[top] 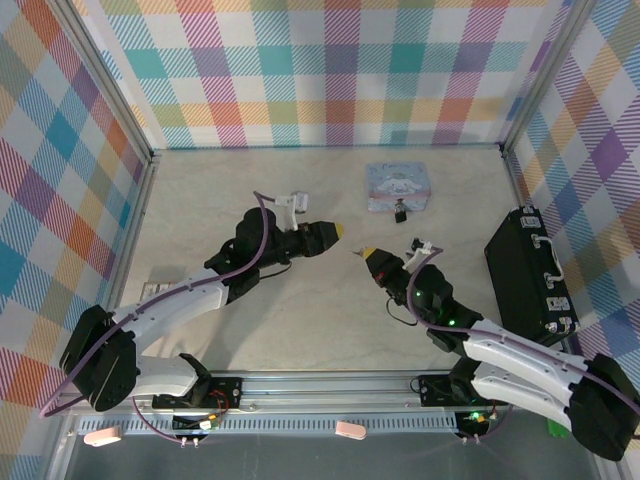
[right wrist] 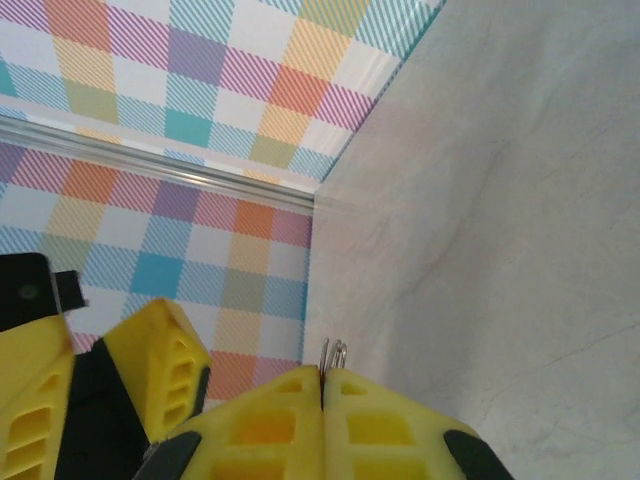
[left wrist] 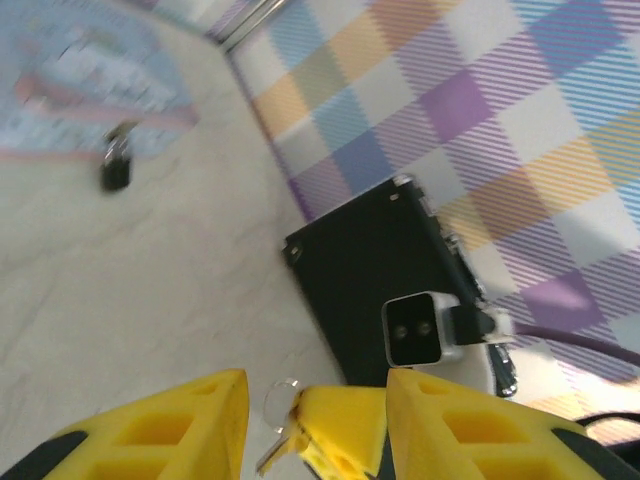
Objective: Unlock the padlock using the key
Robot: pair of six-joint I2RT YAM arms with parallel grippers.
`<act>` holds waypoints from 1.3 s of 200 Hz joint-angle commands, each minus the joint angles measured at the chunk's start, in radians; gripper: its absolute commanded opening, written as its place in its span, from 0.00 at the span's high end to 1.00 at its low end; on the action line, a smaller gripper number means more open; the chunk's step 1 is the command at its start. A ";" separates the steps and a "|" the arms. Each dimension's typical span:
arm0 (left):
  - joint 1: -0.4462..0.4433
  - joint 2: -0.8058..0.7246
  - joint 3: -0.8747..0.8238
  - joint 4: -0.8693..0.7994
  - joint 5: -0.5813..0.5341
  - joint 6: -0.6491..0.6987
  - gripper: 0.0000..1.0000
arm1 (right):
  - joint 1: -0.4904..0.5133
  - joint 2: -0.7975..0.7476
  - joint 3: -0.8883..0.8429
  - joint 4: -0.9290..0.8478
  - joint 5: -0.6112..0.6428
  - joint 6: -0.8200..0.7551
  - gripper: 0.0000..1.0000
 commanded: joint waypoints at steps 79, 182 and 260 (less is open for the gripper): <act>-0.083 0.101 -0.052 0.007 -0.107 -0.363 0.62 | 0.071 0.155 -0.025 0.279 0.169 -0.059 1.00; -0.091 0.110 -0.051 0.061 -0.113 -0.364 0.78 | 0.084 0.176 -0.030 0.268 0.158 -0.025 1.00; -0.092 0.120 -0.035 0.080 -0.083 -0.360 0.93 | 0.087 0.178 -0.029 0.244 0.168 -0.004 1.00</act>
